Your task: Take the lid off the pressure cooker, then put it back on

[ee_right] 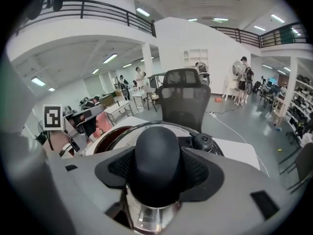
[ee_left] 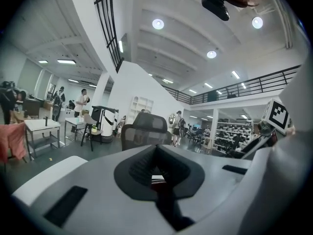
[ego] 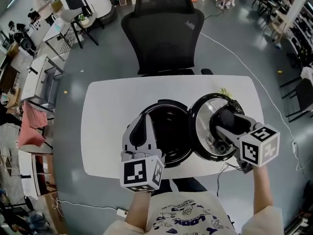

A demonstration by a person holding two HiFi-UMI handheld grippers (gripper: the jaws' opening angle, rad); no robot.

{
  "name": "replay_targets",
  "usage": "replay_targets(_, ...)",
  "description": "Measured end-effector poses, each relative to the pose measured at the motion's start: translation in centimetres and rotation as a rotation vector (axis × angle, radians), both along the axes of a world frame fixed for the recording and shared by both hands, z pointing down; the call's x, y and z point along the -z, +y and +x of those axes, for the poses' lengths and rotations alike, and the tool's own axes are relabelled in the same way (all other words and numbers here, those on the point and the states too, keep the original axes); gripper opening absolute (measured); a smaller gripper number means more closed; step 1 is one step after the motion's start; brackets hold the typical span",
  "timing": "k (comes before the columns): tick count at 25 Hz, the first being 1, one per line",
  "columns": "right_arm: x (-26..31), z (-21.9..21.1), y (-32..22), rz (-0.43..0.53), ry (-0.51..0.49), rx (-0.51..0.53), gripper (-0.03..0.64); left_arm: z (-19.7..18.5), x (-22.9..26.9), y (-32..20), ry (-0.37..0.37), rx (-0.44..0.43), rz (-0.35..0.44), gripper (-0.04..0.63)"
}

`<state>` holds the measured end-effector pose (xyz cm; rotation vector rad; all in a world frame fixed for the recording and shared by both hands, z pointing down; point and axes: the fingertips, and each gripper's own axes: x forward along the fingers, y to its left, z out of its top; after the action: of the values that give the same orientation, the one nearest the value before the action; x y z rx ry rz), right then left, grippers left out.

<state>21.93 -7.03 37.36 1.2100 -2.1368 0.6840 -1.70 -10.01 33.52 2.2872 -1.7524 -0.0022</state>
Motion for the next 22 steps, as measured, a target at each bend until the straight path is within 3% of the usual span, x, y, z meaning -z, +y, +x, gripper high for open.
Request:
replay_targets(11,-0.5,-12.6,0.0,-0.003,0.039,0.249,0.295,-11.4,0.1,4.1,0.007,0.208,0.009,0.014)
replay_targets(22,-1.9,-20.5,0.0,-0.011,0.066,0.370,0.295,-18.2,-1.5,5.9,0.009,0.311,-0.021,0.014)
